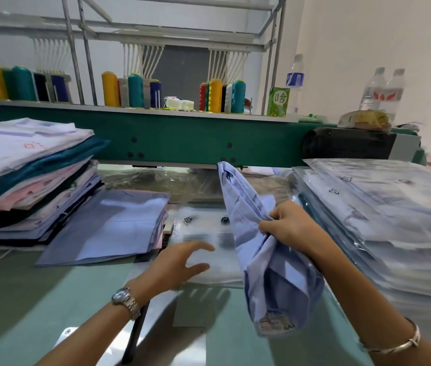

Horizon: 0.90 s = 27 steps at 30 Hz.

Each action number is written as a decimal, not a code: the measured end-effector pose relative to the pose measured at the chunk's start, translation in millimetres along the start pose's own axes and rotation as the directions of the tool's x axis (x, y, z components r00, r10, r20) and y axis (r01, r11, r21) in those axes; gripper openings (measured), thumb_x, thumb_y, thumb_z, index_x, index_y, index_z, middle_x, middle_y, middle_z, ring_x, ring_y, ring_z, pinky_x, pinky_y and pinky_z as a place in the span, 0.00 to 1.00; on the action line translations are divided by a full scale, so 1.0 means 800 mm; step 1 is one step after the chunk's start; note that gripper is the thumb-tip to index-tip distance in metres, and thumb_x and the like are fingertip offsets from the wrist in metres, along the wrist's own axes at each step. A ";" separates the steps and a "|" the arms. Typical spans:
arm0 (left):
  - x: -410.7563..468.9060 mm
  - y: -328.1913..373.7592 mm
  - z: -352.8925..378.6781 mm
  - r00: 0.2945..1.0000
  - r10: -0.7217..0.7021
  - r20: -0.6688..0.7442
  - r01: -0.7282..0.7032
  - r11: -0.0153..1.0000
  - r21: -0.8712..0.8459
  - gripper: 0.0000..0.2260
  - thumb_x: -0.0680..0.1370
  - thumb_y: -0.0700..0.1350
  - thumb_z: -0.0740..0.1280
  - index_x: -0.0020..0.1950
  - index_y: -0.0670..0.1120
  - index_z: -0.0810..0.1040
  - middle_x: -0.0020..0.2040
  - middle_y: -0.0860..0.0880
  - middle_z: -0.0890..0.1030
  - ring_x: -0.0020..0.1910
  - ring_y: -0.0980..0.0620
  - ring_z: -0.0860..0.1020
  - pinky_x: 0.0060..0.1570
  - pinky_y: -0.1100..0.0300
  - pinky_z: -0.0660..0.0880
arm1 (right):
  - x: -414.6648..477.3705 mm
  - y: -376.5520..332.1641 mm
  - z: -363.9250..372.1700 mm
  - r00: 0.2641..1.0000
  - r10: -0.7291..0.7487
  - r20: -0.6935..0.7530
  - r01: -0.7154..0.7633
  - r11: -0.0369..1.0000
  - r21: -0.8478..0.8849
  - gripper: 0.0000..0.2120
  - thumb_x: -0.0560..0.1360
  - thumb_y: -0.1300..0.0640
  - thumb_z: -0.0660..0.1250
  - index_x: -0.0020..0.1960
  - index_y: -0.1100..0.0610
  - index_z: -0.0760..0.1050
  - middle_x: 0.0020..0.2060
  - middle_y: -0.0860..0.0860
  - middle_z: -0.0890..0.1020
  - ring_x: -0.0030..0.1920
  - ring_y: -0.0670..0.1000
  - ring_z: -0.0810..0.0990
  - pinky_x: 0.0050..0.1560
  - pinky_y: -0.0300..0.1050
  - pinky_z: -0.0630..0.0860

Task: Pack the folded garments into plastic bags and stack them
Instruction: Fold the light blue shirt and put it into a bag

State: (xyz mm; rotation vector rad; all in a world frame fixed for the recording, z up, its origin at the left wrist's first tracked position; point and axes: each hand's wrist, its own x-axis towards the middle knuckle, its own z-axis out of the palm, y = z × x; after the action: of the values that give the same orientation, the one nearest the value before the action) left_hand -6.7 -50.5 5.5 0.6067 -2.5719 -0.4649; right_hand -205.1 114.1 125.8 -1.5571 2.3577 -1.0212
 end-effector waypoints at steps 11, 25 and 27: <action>0.027 -0.020 0.008 0.991 0.007 0.131 -0.018 0.997 0.082 0.18 0.75 0.58 0.71 0.64 0.59 0.77 0.60 0.59 0.80 0.52 0.61 0.78 0.51 0.67 0.77 | -0.031 0.004 -0.021 0.995 0.015 0.102 -0.019 0.999 0.035 0.11 0.69 0.63 0.69 0.30 0.61 0.71 0.27 0.57 0.63 0.30 0.51 0.61 0.33 0.43 0.60; 0.030 -0.031 0.004 0.955 0.290 0.069 -0.298 0.919 0.257 0.08 0.81 0.47 0.64 0.50 0.47 0.82 0.49 0.53 0.79 0.45 0.55 0.79 0.49 0.60 0.76 | -0.040 0.005 -0.027 0.993 0.011 0.121 -0.020 0.997 0.069 0.16 0.69 0.62 0.70 0.36 0.75 0.71 0.27 0.57 0.66 0.30 0.51 0.62 0.34 0.43 0.61; 0.030 -0.030 0.003 0.976 0.215 -0.042 -0.204 0.963 0.178 0.03 0.77 0.49 0.70 0.46 0.51 0.81 0.45 0.58 0.79 0.42 0.59 0.78 0.45 0.62 0.77 | -0.041 0.006 -0.030 0.992 0.003 0.122 -0.012 0.998 0.067 0.16 0.69 0.62 0.70 0.35 0.75 0.70 0.27 0.57 0.66 0.30 0.51 0.62 0.34 0.43 0.61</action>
State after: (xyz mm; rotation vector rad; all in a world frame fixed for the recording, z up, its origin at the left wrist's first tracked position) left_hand -19.4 -82.4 1.8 0.3915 -2.5979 -0.1511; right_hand -205.2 154.4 133.1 -1.5390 2.2230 -0.9645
